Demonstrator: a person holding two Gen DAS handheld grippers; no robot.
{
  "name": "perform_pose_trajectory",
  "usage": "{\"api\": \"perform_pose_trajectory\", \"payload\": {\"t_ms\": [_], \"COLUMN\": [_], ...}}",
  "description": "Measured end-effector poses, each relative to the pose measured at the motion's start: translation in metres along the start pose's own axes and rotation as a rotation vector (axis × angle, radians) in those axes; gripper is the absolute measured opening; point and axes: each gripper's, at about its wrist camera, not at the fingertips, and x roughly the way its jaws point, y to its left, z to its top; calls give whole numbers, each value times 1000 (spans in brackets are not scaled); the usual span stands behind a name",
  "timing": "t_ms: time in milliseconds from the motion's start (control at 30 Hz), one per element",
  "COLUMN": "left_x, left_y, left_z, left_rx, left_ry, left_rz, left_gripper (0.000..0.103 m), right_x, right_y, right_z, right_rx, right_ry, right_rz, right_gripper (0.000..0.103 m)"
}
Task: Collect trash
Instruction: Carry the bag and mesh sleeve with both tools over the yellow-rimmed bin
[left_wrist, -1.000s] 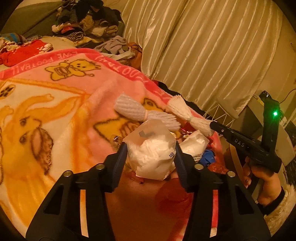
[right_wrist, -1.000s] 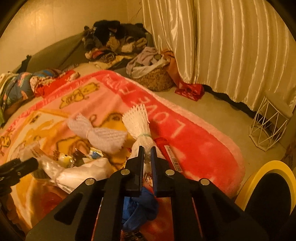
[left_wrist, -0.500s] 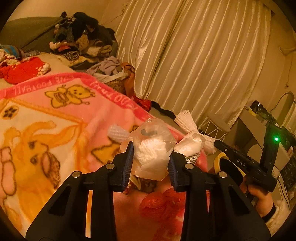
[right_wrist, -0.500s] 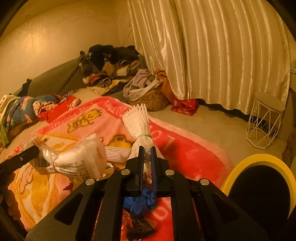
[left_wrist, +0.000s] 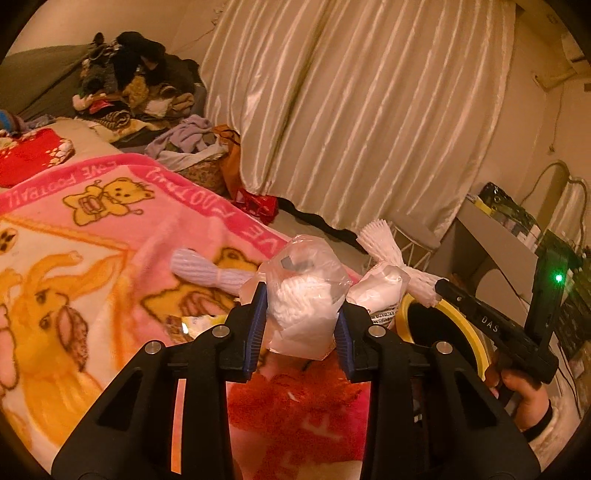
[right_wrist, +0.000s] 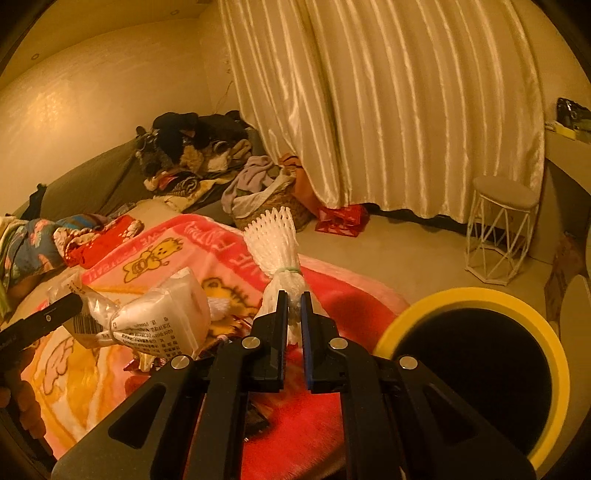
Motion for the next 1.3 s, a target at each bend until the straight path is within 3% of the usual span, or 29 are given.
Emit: {"api": "perform_pose_trajectory", "payload": {"t_ms": [767,1300], "left_x": [31,64], "left_y": [-71,-113], "left_z": [-19,-30], "left_rx": [124,210], "left_ry": [77,127], "left_rz": [-44,-56], "left_gripper": [27,27], "right_x": [-54,-62], "right_y": [-65,-110], "right_z": [-20,-31], "right_rx": [137,247], "right_ry": [-32,-1], "right_rz": [-122,-206], "right_gripper": [7,7]}}
